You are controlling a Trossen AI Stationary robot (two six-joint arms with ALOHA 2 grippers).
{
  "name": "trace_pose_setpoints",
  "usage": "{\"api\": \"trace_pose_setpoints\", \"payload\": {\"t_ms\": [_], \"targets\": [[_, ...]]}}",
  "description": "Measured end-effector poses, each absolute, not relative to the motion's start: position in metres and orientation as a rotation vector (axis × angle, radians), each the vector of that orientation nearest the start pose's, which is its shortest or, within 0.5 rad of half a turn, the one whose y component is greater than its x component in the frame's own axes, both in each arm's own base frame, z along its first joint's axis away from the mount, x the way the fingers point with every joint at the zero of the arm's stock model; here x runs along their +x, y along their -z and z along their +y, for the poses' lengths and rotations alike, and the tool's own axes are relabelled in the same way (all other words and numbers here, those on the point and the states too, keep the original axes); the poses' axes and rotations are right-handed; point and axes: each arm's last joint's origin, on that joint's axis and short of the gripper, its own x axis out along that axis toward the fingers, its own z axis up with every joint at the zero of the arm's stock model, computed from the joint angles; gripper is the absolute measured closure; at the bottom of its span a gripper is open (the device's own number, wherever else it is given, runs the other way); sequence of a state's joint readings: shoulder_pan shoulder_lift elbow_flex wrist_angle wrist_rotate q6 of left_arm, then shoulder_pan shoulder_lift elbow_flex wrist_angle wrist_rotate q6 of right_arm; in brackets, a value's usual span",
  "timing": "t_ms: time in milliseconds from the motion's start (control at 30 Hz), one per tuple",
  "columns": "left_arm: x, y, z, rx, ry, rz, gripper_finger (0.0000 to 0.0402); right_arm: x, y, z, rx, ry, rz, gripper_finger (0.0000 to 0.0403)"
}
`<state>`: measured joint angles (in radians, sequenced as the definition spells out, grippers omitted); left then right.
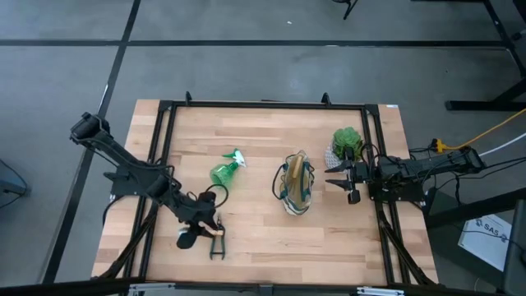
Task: Pick & Place Garden tools in Gardening bag
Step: Put the light brown trowel into the white gardening bag
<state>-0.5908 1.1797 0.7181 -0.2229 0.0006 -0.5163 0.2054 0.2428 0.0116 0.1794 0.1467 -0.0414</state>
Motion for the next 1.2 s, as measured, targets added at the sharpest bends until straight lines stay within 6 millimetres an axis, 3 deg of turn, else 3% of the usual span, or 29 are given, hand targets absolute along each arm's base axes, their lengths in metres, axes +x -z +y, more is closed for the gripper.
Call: {"api": "trace_pose_setpoints", "payload": {"t_ms": [467,767,1200], "targets": [[0.202,-0.202,-0.148,-0.262,0.365,0.964,0.0192,0.111,-0.164,0.019,-0.05,-0.06,0.05,0.0256],[0.194,-0.175,-0.158,-0.202,0.359,1.164,0.0193,0.111,-0.164,0.019,-0.05,-0.06,0.05,0.0256],[0.199,-0.143,-0.159,-0.087,0.204,1.238,0.0196,0.111,-0.164,0.019,-0.051,-0.06,0.053,0.0256]]}}
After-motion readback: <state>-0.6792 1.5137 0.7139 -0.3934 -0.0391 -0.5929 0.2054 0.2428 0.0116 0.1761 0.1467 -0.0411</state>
